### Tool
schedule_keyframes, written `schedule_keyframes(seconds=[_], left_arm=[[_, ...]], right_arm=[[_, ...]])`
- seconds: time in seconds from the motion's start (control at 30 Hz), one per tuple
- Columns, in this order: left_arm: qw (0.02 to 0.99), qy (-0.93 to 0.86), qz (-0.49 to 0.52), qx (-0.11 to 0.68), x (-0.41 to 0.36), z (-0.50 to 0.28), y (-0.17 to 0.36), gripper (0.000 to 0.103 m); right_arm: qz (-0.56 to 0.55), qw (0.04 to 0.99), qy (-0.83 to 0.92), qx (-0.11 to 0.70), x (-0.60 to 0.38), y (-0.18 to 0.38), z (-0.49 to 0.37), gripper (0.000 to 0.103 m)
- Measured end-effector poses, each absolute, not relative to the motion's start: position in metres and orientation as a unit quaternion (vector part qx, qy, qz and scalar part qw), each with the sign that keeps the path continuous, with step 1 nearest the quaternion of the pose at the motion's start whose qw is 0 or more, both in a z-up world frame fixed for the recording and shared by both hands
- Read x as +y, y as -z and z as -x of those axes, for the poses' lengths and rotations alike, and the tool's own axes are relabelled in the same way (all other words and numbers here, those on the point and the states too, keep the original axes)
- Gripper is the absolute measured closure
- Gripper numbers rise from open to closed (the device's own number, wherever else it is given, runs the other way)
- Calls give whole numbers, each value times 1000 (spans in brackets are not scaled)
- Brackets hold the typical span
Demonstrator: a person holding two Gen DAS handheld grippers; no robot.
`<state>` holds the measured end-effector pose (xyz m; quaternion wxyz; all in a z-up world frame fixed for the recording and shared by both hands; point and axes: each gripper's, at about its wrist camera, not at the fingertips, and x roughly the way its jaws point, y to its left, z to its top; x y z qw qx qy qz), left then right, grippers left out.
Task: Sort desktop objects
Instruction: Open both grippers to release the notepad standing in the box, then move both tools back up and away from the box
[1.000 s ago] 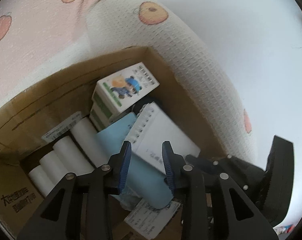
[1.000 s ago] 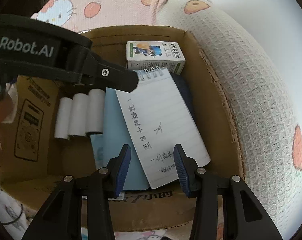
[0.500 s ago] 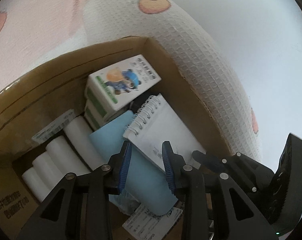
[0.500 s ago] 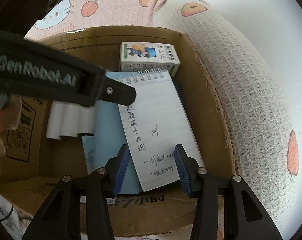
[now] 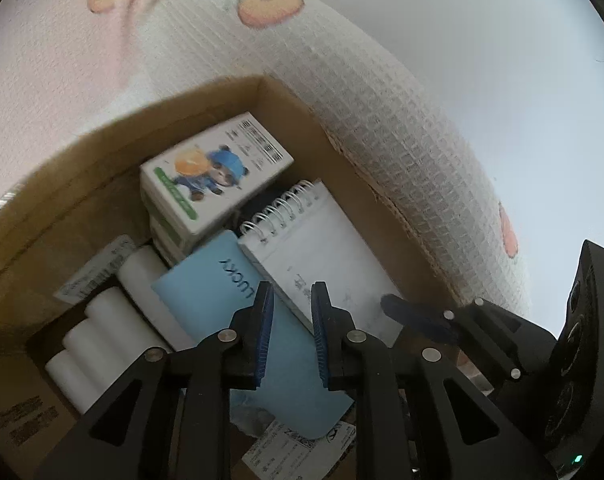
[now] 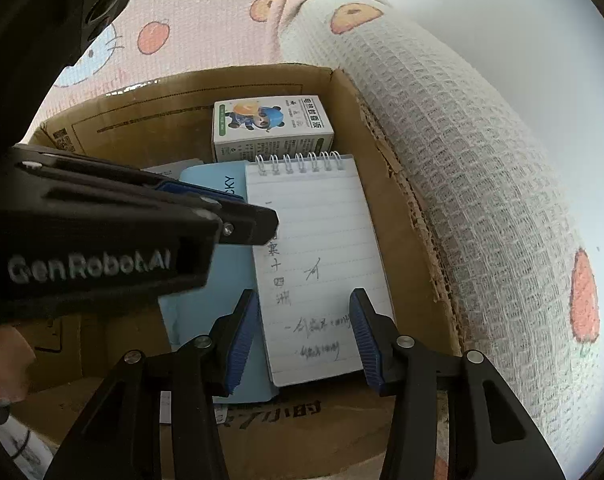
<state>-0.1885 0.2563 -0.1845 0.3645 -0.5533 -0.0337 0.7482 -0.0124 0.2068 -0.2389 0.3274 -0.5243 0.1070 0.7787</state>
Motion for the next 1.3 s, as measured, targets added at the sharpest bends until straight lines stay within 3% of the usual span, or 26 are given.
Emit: schedule_keyframes(seconds=[0.1,0.23,0.5,0.63,0.77,0.97,1.3], left_arm=[[356,-774,523,-7,249,180,169,67],[341,-811,472,50,237,158,140,58],[271,-860,422,90,201,100,76,58],[238,-875,392,153,175,59,35,58],[212,-887,365,187,155,40,17,58],[213,-875,396,181,136,31,21,56],[154,-881,364,261,124,3,19,53]], right_arm=[[511,335,-781,125,207,230,7,59],[491,338,-790,145,201,211,1,59],[432,363,-814,137,146,160,-2,58],[405,363,-824,159,130,133,-5,57],[403,370,-821,163,117,134,5,48],[394,369,-821,187,91,118,-5,47],[417,360,-809,205,67,118,8,46]])
